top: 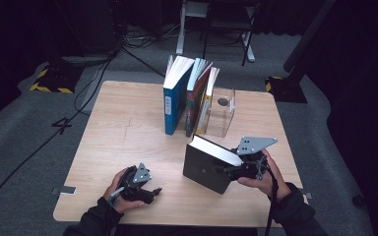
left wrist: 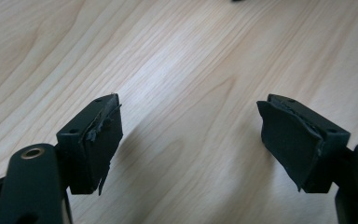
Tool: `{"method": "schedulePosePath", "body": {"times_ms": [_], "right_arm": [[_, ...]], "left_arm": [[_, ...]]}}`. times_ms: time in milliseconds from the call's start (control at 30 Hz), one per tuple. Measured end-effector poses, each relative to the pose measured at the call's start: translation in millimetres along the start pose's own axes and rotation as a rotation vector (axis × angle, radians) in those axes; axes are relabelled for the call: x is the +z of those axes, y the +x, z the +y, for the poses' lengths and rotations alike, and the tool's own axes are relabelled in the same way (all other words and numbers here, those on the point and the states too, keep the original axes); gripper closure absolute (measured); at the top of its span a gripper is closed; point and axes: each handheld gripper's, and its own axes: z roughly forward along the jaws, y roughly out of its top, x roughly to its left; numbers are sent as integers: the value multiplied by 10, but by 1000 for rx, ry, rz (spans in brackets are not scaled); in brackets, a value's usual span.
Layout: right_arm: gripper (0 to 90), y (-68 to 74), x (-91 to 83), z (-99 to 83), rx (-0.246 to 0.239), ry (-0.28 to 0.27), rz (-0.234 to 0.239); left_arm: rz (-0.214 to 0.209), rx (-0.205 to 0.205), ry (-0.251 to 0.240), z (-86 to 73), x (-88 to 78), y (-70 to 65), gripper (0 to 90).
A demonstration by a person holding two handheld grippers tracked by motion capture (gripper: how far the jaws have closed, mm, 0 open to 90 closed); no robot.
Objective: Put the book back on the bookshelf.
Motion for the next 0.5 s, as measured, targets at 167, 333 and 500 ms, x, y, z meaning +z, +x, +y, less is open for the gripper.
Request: {"method": "schedulePosePath", "body": {"times_ms": [167,333,500], "right_arm": [[492,3,-18,5,-2,-2,-28],[482,-18,-9,10,18,-11,-44],[464,-5,32,41,9,2,-32]], "left_arm": [[2,-20,3,21,24,78,191],[9,-19,4,31,36,89,180],[12,-23,5,34,41,86,175]]}}
